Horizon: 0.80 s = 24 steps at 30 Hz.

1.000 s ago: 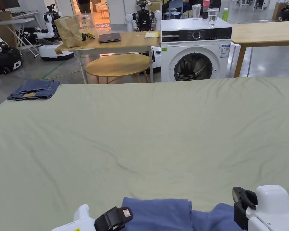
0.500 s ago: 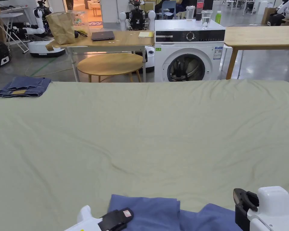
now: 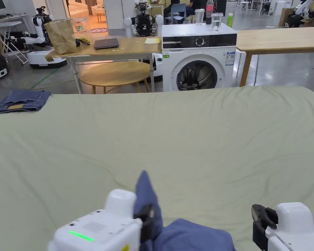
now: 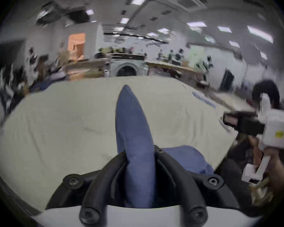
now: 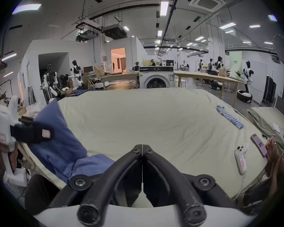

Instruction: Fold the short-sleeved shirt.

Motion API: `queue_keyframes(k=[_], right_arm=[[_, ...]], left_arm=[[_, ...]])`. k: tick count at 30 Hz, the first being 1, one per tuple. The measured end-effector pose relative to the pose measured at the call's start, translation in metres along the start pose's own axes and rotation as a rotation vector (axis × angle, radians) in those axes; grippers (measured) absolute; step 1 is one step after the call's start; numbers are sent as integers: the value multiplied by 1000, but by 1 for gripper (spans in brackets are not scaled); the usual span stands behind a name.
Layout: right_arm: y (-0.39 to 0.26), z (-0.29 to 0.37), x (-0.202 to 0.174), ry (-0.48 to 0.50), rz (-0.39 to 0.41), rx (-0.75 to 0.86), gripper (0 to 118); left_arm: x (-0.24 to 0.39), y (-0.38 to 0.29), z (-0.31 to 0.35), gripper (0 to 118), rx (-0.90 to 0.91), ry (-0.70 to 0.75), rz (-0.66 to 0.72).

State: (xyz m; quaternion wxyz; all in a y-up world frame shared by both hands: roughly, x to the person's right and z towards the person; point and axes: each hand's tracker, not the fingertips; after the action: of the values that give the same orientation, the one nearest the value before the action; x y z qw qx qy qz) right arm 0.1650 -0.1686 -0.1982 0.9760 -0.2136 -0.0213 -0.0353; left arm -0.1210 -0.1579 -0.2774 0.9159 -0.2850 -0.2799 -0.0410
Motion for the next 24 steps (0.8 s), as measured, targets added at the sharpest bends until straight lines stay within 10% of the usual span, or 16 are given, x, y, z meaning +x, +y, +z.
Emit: queue_keyframes(k=[8, 12, 13, 21, 23, 24], right_arm=[[-13, 14, 39, -59, -31, 1, 0], [-16, 15, 53, -64, -42, -8, 0], [-16, 15, 55, -61, -43, -8, 0], [-16, 5, 55, -31, -55, -20, 0], [-18, 2, 52, -21, -56, -27, 0], [-19, 0, 51, -16, -58, -31, 0]], left_arm=[[123, -41, -105, 12, -242, 111, -331], [104, -33, -104, 96, -204, -6, -87], [96, -24, -91, 97, -137, -47, 1], [24, -1, -43, 95, -71, -49, 291], [32, -16, -54, 59, -159, -78, 271], [39, -24, -59, 18, -189, -96, 279]])
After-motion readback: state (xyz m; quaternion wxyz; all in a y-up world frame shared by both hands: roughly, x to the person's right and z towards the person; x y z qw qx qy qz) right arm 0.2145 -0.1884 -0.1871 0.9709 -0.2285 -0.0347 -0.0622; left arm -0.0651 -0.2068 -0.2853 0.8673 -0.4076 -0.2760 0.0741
